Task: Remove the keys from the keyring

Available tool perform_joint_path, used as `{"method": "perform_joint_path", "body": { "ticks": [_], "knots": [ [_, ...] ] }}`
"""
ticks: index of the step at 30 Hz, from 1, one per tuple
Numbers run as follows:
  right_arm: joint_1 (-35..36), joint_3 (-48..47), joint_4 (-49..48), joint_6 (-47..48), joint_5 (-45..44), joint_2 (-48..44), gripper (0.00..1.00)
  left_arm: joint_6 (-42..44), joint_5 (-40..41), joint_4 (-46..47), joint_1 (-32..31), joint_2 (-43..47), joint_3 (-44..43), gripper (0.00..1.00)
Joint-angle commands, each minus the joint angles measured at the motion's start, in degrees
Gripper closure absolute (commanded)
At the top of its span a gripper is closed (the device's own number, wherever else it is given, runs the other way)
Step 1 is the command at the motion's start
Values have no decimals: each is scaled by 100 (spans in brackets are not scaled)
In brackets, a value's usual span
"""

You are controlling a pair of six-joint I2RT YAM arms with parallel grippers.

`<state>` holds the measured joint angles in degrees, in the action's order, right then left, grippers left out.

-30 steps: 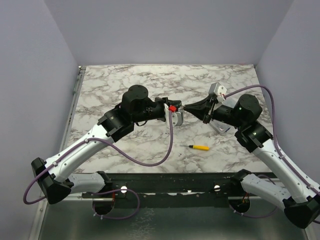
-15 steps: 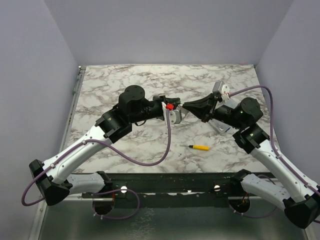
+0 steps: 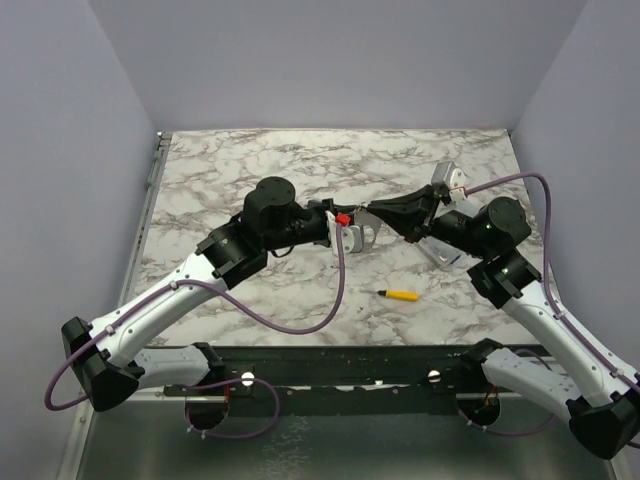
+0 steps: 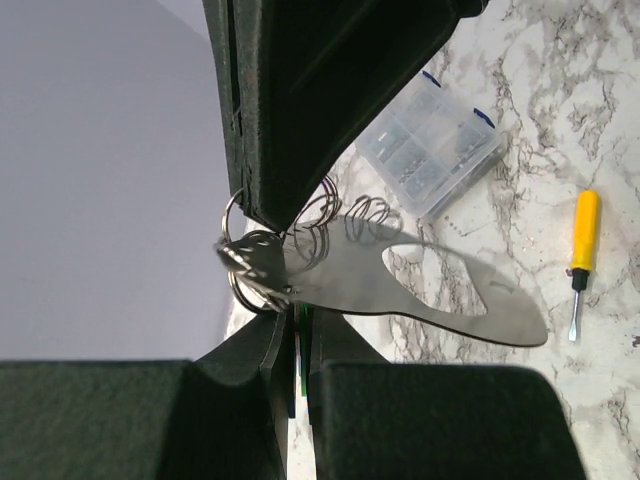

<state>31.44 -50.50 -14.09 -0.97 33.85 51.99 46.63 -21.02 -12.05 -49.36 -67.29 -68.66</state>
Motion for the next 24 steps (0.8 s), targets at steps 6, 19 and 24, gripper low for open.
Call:
{"method": "perform_joint_path", "body": {
  "ticks": [6, 19, 24],
  "knots": [
    [20, -168, -288, 17, 303, -46, 99, -365, 211, 265, -40, 141, 221, 100],
    [20, 112, 924, 1384, 821, -383, 99, -662, 454, 563, -29, 96, -182, 100],
    [19, 222, 1077, 1626, 830, -411, 100, -404, 226, 555, -32, 110, -279, 100]
  ]
}}
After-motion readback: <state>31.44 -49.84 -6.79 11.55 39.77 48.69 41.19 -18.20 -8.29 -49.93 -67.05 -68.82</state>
